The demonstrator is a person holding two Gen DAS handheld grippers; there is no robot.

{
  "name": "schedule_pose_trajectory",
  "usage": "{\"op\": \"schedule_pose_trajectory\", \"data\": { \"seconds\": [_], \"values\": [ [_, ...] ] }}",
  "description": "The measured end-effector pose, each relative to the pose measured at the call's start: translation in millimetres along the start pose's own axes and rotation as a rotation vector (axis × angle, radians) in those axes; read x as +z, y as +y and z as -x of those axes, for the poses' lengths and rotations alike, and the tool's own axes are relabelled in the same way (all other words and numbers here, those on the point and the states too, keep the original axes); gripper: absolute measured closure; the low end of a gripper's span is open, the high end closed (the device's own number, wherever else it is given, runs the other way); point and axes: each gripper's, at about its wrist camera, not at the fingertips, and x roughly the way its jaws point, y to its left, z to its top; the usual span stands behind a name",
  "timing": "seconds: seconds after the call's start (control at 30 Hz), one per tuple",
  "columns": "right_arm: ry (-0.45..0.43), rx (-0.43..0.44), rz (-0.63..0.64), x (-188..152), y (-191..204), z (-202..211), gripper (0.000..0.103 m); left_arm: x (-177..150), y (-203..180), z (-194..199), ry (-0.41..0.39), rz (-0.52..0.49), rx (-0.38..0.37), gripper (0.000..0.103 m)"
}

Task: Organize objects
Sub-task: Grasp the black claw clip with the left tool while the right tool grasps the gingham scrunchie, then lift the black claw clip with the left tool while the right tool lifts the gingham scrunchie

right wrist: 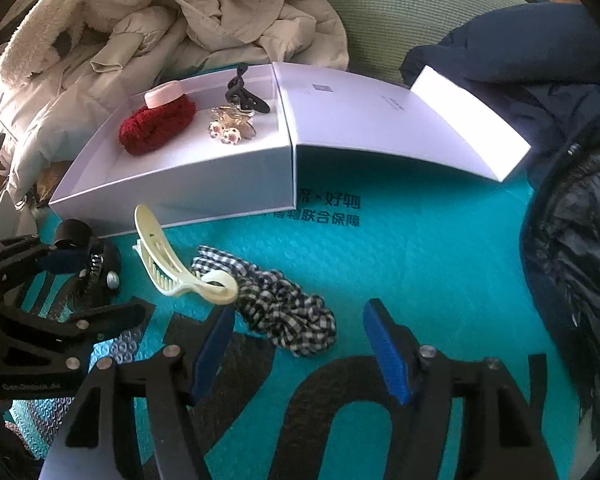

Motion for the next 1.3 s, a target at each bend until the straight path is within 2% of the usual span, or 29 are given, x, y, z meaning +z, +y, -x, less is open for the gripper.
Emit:
{"op": "schedule_pose_trajectory", "data": {
  "seconds": [0.13,0.2,0.3,0.4,0.47,0.57,0.6,1.03,1.3],
  "values": [
    [0.014,0.041,-0.001,2.8,-0.5,-7.9,0.037,1.8,-4.1,-2.9,-0.002,-0.017,0.014,0.050],
    [0.028,0.059,0.000,2.2,-0.3,-12.3,0.050,2.9,-5.9,-3.0,-0.007,-0.024,0.011,0.055],
    [0.023,0.059,0.008,0.7,1.8,-12.4,0.060,4.7,-7.7,-3.1,-0.014,-0.026,0.008,0.062],
    [0.024,0.050,0.019,-2.5,4.5,-9.8,0.068,5.0,-10.7,-3.0,-0.016,-0.036,0.004,0.062],
    [0.028,0.041,0.021,-6.4,6.7,-7.0,0.070,4.3,-13.4,-2.3,-0.014,-0.043,-0.003,0.062],
    [0.034,0.034,0.009,-11.2,9.0,-1.7,0.072,1.9,-17.4,-1.0,-0.008,-0.057,-0.023,0.062],
    [0.037,0.028,0.000,-12.7,8.9,-0.4,0.072,0.4,-19.3,0.1,-0.006,-0.028,-0.014,0.062],
    [0.065,-0.046,-0.132,-54.0,12.3,38.1,0.072,-26.9,-34.1,15.6,-0.012,-0.091,-0.133,0.062],
    [0.052,-0.051,-0.182,-76.0,29.7,53.5,0.070,-41.7,-42.1,22.6,-0.020,-0.169,-0.114,0.062]
  ]
}}
